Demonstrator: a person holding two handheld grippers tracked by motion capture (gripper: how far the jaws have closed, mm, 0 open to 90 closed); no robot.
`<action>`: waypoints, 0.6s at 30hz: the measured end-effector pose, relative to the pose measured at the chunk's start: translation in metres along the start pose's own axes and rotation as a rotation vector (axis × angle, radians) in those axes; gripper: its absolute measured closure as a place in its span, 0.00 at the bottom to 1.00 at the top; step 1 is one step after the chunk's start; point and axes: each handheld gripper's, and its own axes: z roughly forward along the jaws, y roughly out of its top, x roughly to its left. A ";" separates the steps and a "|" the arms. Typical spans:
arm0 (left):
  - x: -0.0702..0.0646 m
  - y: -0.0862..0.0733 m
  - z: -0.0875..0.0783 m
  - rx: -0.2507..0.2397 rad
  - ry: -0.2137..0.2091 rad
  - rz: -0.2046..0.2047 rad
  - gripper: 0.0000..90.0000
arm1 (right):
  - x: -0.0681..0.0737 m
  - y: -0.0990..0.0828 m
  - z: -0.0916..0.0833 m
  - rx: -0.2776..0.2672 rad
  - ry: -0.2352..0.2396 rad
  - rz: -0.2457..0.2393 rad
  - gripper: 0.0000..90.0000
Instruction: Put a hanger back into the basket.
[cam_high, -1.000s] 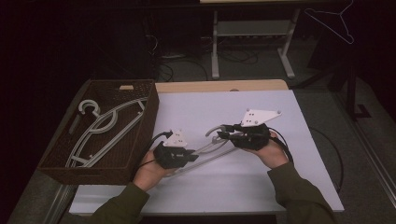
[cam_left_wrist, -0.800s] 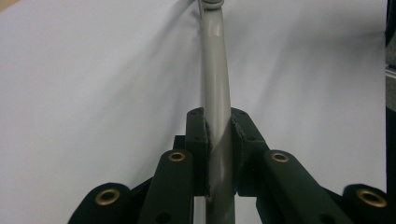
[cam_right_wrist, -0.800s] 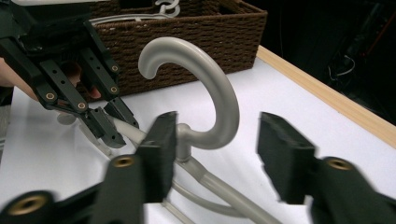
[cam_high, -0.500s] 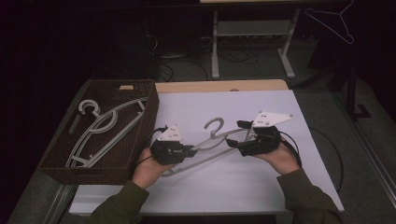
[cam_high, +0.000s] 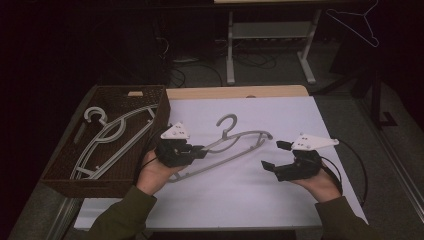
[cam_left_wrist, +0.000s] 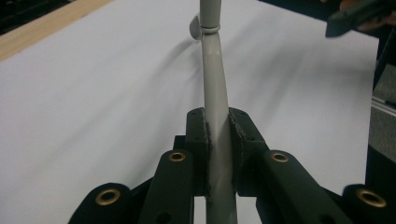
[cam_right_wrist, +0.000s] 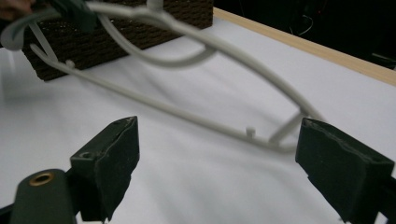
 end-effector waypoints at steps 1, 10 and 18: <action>0.001 0.002 -0.003 -0.005 0.003 -0.002 0.89 | 0.000 -0.002 -0.002 0.003 -0.003 0.007 0.14; 0.011 0.016 -0.034 -0.053 0.027 -0.015 0.89 | 0.001 -0.016 -0.011 0.008 -0.026 0.036 0.13; 0.027 0.025 -0.069 -0.100 0.052 -0.046 0.89 | -0.005 -0.026 -0.016 0.013 -0.054 0.059 0.10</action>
